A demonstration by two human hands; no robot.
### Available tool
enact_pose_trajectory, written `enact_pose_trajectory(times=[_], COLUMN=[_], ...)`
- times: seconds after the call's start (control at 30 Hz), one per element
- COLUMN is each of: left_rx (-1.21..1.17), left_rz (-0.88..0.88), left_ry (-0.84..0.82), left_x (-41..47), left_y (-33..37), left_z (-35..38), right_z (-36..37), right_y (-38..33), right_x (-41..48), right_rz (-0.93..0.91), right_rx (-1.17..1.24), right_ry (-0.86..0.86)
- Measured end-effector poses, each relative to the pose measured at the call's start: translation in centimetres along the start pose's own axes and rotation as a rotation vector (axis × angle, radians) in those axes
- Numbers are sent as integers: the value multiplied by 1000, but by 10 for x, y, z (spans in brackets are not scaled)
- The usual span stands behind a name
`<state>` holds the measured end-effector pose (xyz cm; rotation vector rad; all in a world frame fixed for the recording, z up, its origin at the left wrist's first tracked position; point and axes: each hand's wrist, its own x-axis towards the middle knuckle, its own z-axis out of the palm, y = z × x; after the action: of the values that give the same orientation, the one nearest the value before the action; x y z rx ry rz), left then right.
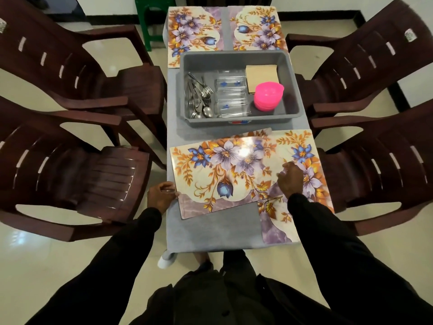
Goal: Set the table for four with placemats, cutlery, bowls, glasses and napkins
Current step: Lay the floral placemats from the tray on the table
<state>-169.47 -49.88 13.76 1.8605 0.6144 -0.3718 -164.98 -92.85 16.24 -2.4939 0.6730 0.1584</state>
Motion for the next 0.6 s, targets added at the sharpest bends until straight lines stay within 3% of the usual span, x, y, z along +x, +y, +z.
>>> enact_pose_trajectory(times=[0.13,0.3,0.6], left_rx=[18,86,410], left_rz=[6,52,350], left_ry=[-26,-35,-69], left_x=[3,-7,-24], left_y=[0,9,-6], left_z=[1,6,8], right_z=[45,105,100], right_y=[-28,-50,-43], right_x=[-28,-63,-53], right_rz=[-153,-143,-366], right_rx=[-64,-341,-358], right_ry=[-128,-330,-406])
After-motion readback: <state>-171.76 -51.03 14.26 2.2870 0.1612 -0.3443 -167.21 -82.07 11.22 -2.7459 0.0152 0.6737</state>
